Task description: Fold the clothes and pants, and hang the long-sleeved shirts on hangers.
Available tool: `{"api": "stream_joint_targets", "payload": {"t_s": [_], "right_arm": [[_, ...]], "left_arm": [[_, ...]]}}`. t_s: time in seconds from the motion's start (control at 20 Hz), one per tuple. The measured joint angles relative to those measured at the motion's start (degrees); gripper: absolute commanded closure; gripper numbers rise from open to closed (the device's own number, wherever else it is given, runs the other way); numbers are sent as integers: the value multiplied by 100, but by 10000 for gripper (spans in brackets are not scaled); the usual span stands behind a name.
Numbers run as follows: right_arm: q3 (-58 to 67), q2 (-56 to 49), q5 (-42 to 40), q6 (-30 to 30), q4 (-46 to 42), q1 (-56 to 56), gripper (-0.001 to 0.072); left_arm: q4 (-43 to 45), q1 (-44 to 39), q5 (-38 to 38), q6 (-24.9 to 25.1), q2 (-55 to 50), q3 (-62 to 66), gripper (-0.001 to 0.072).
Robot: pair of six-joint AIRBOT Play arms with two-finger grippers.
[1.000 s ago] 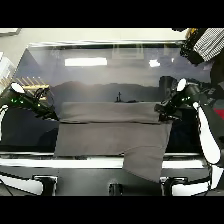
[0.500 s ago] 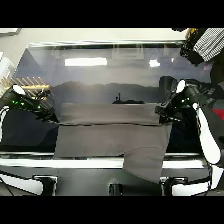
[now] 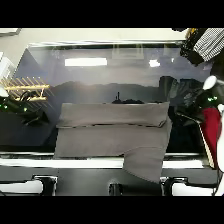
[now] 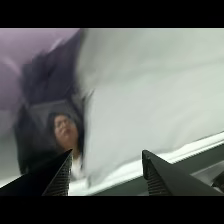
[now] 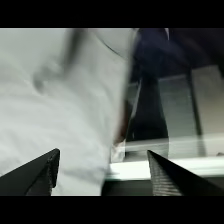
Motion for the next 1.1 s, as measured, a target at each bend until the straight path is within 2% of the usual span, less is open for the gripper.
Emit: {"api": "stream_joint_targets", "payload": {"t_s": [0.15, 0.35, 0.75, 0.8, 0.9, 0.95, 1.1], "right_arm": [[-745, 531, -70, -142, 9, -321, 87], [-1333, 872, -236, -234, 74, -452, 97], [-1543, 990, -302, -293, 129, -496, 100], [-1545, 992, -302, -295, 129, -496, 101], [-1552, 994, -299, -293, 129, -496, 107], [-1556, 994, -297, -295, 129, -496, 136], [-1641, 1032, -269, -297, 131, -496, 144]], "left_arm": [[210, 380, 229, 33, 645, -1346, 288], [94, 649, 752, 420, 1202, -2900, 288], [-328, 737, 1351, 682, 1351, -3823, 301], [-420, 743, 1397, 686, 1351, -3893, 409], [-531, 741, 1615, 702, 1349, -4039, 682], [-590, 743, 1692, 715, 1346, -4092, 684], [-739, 743, 1764, 706, 1368, -4166, 684]]}}
